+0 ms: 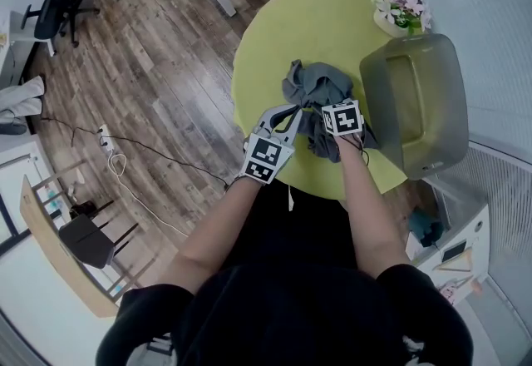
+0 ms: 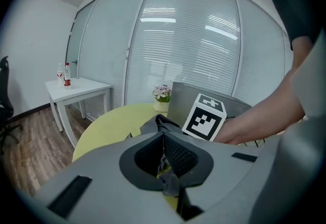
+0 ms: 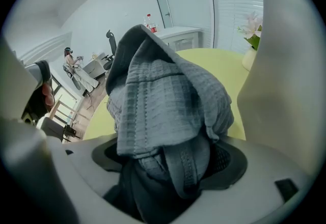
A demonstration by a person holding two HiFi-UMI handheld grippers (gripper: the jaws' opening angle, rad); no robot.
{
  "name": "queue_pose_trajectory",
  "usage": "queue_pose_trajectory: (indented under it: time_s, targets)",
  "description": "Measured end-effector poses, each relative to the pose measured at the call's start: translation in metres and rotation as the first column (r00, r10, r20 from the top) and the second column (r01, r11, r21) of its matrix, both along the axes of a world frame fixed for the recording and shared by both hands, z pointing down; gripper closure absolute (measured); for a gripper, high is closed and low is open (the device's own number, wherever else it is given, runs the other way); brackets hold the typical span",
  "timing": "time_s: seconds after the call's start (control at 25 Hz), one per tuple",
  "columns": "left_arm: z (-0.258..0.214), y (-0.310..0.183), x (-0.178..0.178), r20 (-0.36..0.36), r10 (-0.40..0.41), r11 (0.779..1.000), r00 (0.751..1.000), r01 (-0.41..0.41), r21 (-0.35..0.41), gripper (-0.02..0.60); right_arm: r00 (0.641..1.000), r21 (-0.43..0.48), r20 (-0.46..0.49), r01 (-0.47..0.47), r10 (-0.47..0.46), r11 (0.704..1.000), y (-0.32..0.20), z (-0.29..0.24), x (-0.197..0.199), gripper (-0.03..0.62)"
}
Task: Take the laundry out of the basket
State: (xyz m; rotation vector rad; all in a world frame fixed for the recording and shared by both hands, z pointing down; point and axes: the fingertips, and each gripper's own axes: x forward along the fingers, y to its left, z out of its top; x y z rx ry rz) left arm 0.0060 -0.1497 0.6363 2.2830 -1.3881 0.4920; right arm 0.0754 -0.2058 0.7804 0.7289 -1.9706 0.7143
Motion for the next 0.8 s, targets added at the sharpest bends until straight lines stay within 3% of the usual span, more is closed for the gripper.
queue_pose_trajectory:
  time_s: [0.28, 0.52, 0.8]
  targets:
    - [0.005, -0.002, -0.001, -0.012, -0.003, 1.000, 1.000, 0.002, -0.011, 0.571, 1.000, 0.011, 0.009, -0.010, 0.010, 1.000, 0.000, 0.002, -0.001, 0.197]
    - [-0.005, 0.000, -0.001, -0.032, 0.004, 1.000, 0.999, -0.004, 0.010, 0.571, 1.000, 0.071, 0.002, -0.030, 0.030, 0.997, 0.000, -0.021, 0.004, 0.192]
    - [-0.022, 0.012, 0.000, -0.041, 0.044, 0.998, 0.998, -0.042, 0.052, 0.571, 0.996, 0.158, 0.058, -0.072, 0.064, 0.985, 0.009, -0.068, 0.002, 0.192]
